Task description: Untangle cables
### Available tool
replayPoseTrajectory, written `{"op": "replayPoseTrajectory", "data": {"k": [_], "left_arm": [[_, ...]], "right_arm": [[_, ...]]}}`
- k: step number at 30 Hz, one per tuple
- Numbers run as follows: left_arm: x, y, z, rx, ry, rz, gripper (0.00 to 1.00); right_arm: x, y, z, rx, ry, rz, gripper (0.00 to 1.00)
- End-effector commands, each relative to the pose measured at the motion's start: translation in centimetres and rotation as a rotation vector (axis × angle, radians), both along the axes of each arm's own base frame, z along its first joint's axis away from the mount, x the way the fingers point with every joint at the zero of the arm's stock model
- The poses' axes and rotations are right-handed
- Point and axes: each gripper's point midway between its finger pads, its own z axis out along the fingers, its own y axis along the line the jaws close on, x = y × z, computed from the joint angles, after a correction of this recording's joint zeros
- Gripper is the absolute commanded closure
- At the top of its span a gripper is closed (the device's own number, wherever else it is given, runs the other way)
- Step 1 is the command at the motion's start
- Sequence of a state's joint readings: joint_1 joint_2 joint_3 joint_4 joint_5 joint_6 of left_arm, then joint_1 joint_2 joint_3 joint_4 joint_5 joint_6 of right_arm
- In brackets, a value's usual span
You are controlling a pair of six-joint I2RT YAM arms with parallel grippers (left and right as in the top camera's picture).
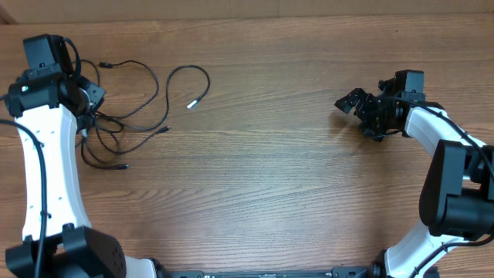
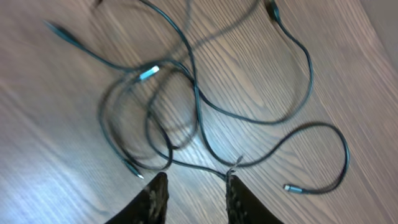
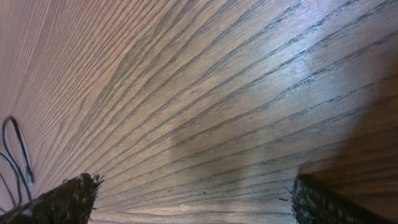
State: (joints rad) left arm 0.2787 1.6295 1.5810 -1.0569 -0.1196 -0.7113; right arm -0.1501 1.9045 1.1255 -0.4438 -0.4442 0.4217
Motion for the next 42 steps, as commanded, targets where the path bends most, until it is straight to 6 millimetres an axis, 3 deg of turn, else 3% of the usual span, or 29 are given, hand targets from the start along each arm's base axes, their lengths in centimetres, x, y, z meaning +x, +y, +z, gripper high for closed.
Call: {"op": "replayPoseTrajectory", "data": {"k": [1,3,4,11,17,24,30,36,42], "left_arm": [[1.6,-2.1,-1.4,-0.084,0.006,-0.168,0.52],[2.5,-3.3,-2.2,-0.128,0.002,-0.267,0.27],[2.8,-3.9,-2.6,-0.150,0.000,-0.309,0.21],[4.2,-8.9,-5.7,-0.316,0.007,-0.586,0.11],[4.3,-12.6,-9.1,-0.393,0.094,-0.671,0.01],[4.1,-17.2,-13.1,-0.433,0.204,-0.761,0.00],[3.6,-19.7,-15.7,-0.451,0.271,-0.811,0.00],[3.8,-21.3,-17.3,-0.446,0.291,-0.847,0.00],[4.9,-21.5,-17.2,-0.448,0.252,-0.797,0.00]], "right_arm": [[-0.4,-1.2,-0.9,-0.054,0.026,-0.023,0.00],[-0.4,-1.2,-0.9,-0.054,0.026,-0.023,0.00],[-0.4,-1.2,-0.9,-0.054,0.026,-0.023,0.00],[-0.4,-1.2,-0.9,-0.054,0.026,-0.023,0.00],[-0.4,-1.2,-0.9,-0.054,0.026,-0.023,0.00],[-0.4,-1.2,-0.9,-0.054,0.026,-0.023,0.00],[-0.4,-1.2,-0.9,-0.054,0.026,-0.023,0.00],[-0.4,-1.2,-0.9,-0.054,0.026,-0.023,0.00],[-0.4,-1.2,-0.9,-0.054,0.026,-0.023,0.00]]}}
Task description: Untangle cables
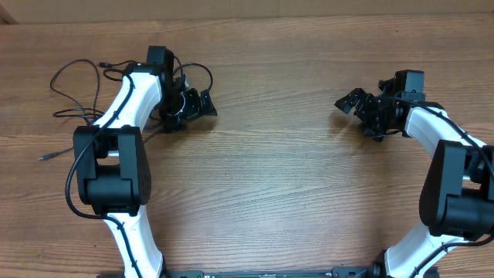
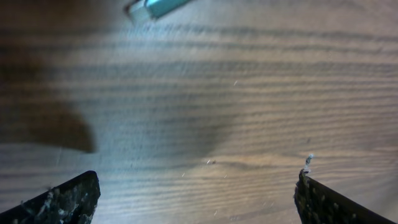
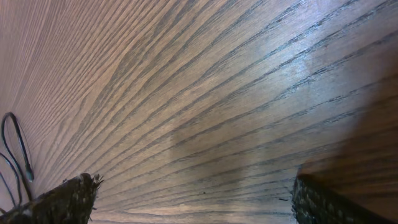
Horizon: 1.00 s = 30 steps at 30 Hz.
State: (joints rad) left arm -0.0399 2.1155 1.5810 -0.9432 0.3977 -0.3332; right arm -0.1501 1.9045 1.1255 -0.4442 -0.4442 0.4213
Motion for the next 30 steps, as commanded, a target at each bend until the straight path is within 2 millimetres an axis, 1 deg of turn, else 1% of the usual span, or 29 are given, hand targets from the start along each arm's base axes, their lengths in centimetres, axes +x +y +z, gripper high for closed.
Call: {"op": "replayPoseTrajectory", "data": {"k": [1,16,20,25,30], "left_arm": [[0.52,-0.32,-0.07,-0.014,0.000,0.027,0.01],[0.55,-0.26,-0.08,-0.014,-0.002,0.028,0.01],[0.55,-0.22,-0.08,-0.014,-0.001,0.029,0.00],[0.54,-0.27,-0.08,-0.014,-0.001,0.027,0.00],[0.55,-0.26,-0.08,-0.014,-0.002,0.028,0.01]], "right_arm": [[-0.39,-1.17,-0.91,-0.054,0.025,-0.024,0.00],[-0.39,-1.17,-0.91,-0.054,0.025,-0.024,0.00],[-0.53,-1.15,-1.43,-0.052,0.039,-0.023,0.00],[-0.52,-1.15,-1.43,-0.052,0.039,-0.023,0.00],[-0.34,-1.18,-0.70,-0.055,0.020,-0.024,0.00]]}}
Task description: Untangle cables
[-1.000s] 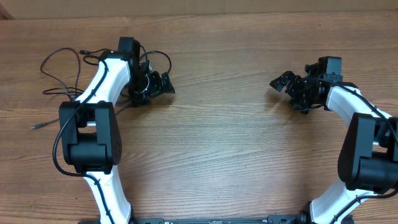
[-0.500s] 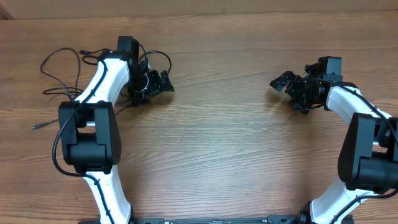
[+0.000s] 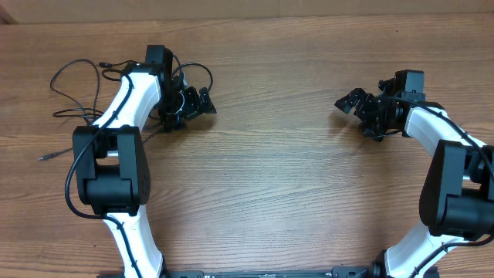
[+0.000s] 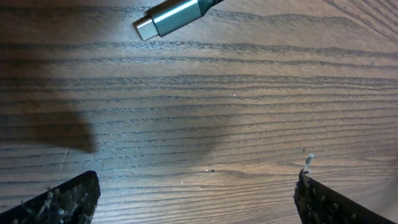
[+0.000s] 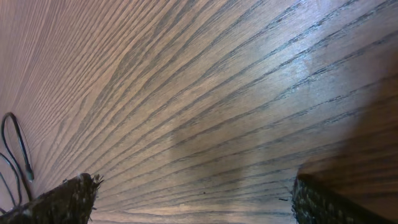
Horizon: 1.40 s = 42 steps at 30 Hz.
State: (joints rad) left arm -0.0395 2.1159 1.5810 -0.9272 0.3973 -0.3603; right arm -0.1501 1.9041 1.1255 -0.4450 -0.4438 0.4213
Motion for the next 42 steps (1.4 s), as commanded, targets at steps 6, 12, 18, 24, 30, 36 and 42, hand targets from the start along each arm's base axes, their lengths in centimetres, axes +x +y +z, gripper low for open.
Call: {"op": "replayPoseTrajectory", "data": {"k": [6,12,18,24,30,36,42], "left_arm": [[0.2,-0.2,-0.1,-0.011,0.004,0.004,0.01],[0.2,-0.2,-0.1,-0.011,0.003,0.004,0.01],[0.2,-0.2,-0.1,-0.011,0.003,0.004,0.00],[0.2,-0.2,-0.1,-0.011,0.003,0.004,0.00],[0.2,-0.2,-0.1,-0.011,0.003,0.004,0.00],[0.2,-0.2,-0.1,-0.011,0.003,0.004,0.00],[0.2,-0.2,-0.1,-0.011,0.003,0.004,0.00]], "right_arm": [[0.3,-1.3,2.1,-0.065,-0.051,-0.026,0.00],[0.8,-1.3,6.5,-0.081,-0.160,-0.029,0.00],[0.7,-1.3,12.2,-0.101,-0.300,-0.033,0.00],[-0.2,-1.2,18.0,-0.121,-0.446,-0.037,0.00],[-2.2,-0.9,24.3,-0.144,-0.607,-0.041,0.00],[-5.3,-0.4,30.4,-0.168,-0.776,-0.045,0.00],[-7.3,-0.1,33.3,-0.180,-0.866,-0.047,0.00]]}}
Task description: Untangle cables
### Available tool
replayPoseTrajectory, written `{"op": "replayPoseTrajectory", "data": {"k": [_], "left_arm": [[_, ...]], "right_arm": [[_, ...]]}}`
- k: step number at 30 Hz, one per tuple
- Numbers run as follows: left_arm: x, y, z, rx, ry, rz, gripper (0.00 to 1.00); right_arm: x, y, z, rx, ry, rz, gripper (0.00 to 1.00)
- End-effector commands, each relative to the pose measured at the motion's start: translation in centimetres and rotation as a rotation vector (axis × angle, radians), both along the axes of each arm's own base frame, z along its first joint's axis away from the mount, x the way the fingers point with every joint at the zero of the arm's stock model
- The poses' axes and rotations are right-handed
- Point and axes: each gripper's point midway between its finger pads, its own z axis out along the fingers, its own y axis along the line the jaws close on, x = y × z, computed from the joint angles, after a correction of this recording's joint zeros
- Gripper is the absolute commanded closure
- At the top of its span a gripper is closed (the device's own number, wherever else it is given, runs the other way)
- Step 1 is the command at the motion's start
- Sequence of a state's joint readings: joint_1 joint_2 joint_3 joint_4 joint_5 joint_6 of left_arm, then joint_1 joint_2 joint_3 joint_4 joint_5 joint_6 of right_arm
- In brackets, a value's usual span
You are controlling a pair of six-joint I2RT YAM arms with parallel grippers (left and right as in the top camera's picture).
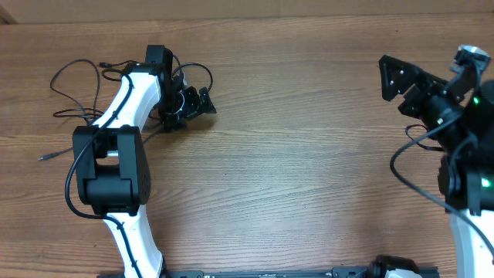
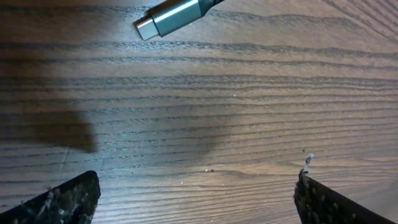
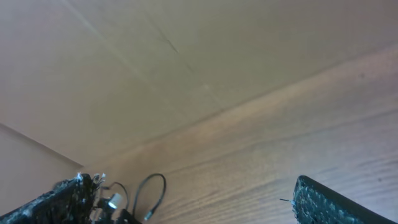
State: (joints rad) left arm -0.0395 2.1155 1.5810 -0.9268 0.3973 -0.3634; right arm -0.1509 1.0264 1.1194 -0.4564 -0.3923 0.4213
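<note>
Thin black cables [image 1: 77,77] lie in loose loops at the table's far left, one end trailing to a small plug [image 1: 43,157]. A cable loop [image 1: 194,71] curls behind my left gripper [image 1: 198,103]. In the left wrist view, that left gripper [image 2: 198,190] is open wide and low over bare wood, with a silver connector [image 2: 171,15] just ahead of it. My right gripper [image 1: 407,85] is lifted at the far right, open and holding nothing. From the right wrist the right gripper [image 3: 189,190] faces across the table, where the cable loop [image 3: 152,186] is seen far off.
The wooden table [image 1: 293,170] ends at a beige wall [image 3: 155,68] at the back. My left arm [image 1: 127,93] lies across part of the cables, hiding where they cross.
My right arm has moved up and back toward the right edge, and its camera now looks at the back wall instead of the wood close below. The left gripper and cables have not moved.
My left gripper first hung over the tangle at the far left with its fingers close together. Then it was open wide and low on the table by the silver connector, with the cables spread further left. It stayed there while the right arm, still until now, rose.
</note>
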Motion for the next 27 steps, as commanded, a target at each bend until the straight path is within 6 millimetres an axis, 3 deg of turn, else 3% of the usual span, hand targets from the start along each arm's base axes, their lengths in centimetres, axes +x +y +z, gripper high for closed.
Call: {"op": "replayPoseTrajectory", "data": {"k": [1,6,20,27], "left_arm": [[0.2,-0.2,-0.1,-0.011,0.003,0.001,0.01],[0.2,-0.2,-0.1,-0.011,0.003,0.001,0.00],[0.2,-0.2,-0.1,-0.011,0.003,0.001,0.00],[0.2,-0.2,-0.1,-0.011,0.003,0.001,0.00]], "right_arm": [[-0.4,-0.3,0.5,-0.012,-0.020,-0.012,0.00],[-2.0,0.2,0.0,-0.006,0.017,-0.006,0.00],[-10.9,1.6,1.3,-0.008,0.004,-0.001,0.00],[-13.3,4.1,0.1,-0.003,0.055,0.100,0.00]]}}
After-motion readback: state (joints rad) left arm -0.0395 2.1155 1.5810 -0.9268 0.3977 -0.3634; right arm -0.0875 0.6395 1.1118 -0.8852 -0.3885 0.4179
